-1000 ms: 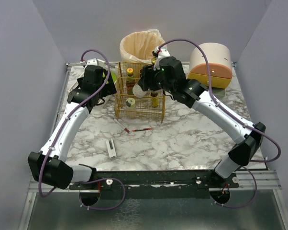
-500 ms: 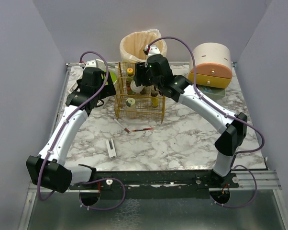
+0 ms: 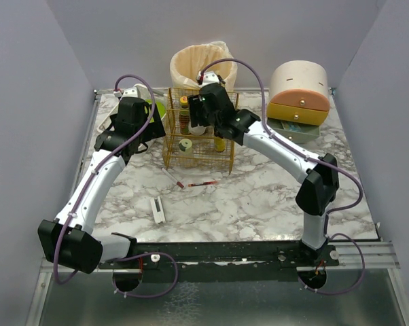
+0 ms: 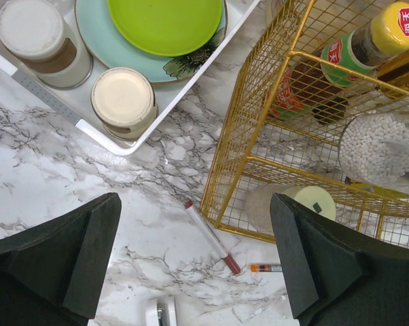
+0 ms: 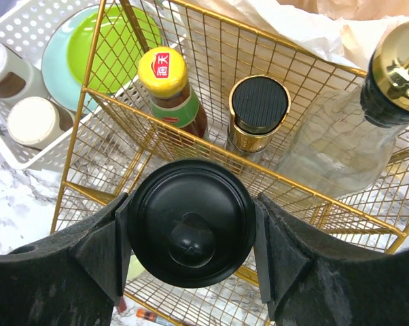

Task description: Clear the kitchen counter

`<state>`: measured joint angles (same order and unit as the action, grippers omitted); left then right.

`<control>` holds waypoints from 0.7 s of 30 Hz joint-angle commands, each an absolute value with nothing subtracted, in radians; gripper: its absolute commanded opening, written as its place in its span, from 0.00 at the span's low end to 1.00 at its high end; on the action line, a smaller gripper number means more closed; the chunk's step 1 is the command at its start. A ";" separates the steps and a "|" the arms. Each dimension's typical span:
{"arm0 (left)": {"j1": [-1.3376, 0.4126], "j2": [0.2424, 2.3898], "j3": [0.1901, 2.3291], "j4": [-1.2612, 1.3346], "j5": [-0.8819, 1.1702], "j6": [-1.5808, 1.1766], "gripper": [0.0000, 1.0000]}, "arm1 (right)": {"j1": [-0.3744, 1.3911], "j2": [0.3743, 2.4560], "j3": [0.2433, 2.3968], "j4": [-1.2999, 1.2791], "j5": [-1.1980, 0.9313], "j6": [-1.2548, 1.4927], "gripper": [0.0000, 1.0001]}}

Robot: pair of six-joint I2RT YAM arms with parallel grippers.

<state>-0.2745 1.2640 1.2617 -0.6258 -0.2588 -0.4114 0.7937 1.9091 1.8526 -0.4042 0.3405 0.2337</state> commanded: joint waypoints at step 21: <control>-0.264 1.248 1.239 -0.609 -0.232 -0.414 0.99 | 0.810 2.104 1.981 -0.424 0.379 0.218 0.04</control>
